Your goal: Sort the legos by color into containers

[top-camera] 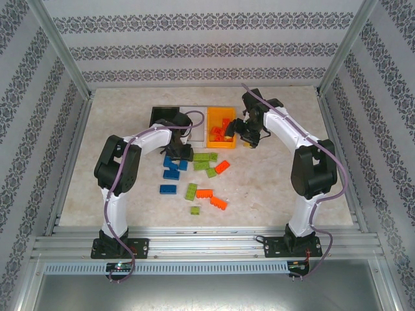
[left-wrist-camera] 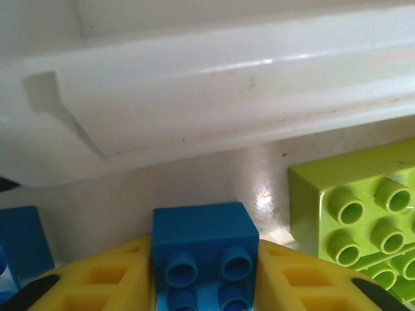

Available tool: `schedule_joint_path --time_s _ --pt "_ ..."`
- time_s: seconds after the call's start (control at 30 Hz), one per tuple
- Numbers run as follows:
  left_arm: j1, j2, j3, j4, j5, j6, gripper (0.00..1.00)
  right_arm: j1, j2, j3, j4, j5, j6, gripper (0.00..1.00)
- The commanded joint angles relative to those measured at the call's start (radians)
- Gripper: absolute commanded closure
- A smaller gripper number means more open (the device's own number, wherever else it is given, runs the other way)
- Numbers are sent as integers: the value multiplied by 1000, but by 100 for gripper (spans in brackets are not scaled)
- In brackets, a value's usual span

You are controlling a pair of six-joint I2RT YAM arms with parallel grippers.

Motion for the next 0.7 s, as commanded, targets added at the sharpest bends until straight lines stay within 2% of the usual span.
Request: schedule_joint_path --time_s 0.0,0.23,0.47,0.67 --pt "-13 -27 14 -89 -22 16 65 -7 21 20 3 -25 -13 25" --pt "1 -100 45 -121 -17 18 65 -7 34 36 6 -31 -15 25" --pt "32 -157 125 -146 -14 41 65 -8 5 -29 14 -23 -21 25" --pt "60 -88 278 -138 3 42 65 9 -89 -160 37 -10 -24 25"
